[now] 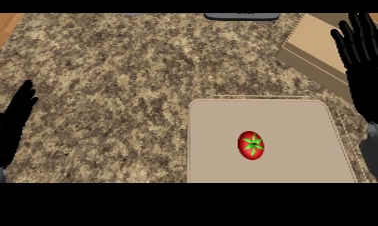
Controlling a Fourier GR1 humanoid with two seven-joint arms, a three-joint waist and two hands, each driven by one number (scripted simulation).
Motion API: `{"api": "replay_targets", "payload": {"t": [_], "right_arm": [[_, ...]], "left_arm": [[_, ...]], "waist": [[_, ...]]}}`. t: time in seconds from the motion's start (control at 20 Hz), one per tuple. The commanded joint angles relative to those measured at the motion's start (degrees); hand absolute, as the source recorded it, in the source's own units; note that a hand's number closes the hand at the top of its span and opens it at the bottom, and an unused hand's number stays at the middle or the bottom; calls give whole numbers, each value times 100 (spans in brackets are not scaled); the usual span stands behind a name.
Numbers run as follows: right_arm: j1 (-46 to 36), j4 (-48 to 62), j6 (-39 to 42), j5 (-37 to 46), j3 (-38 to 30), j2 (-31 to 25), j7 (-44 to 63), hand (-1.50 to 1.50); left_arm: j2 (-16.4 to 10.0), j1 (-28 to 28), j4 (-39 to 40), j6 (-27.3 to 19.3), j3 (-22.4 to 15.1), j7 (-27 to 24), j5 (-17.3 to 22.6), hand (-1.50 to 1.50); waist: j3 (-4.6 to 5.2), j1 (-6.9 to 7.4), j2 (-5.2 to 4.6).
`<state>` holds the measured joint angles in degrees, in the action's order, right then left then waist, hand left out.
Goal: Pick the tomato from the tray and place it in the cardboard box
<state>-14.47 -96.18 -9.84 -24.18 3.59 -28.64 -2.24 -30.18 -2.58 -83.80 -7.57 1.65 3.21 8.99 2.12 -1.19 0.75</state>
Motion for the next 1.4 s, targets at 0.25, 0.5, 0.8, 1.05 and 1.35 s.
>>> {"api": "replay_targets", "payload": {"t": [0.25, 0.5, 0.8, 1.05, 1.35], "right_arm": [[664, -1127, -1640, 965, -1135, -956, 914, -150], [2669, -1970, -1895, 2197, -633, -1398, 1510, -150], [3895, -3482, -1773, 3722, -168, -2043, 1990, -150], [4280, -4278, -1183, 4562, 123, -2509, 3434, -150], [3684, -4781, 118, 4519, 710, -3413, 5169, -150]], "left_arm": [[-80, 595, -782, 463, -544, -819, -383, 0], [40, 678, -873, 715, -762, -766, -283, 0], [154, 842, -943, 800, -957, -650, -363, 0], [429, 1171, -818, 745, -1201, -706, -602, 0], [377, 1515, -573, 988, -1119, -710, -508, 0]], "waist": [[-158, -783, 179], [-192, -573, 52], [-189, -275, -3], [-186, -82, -57], [-170, 176, -113]]}}
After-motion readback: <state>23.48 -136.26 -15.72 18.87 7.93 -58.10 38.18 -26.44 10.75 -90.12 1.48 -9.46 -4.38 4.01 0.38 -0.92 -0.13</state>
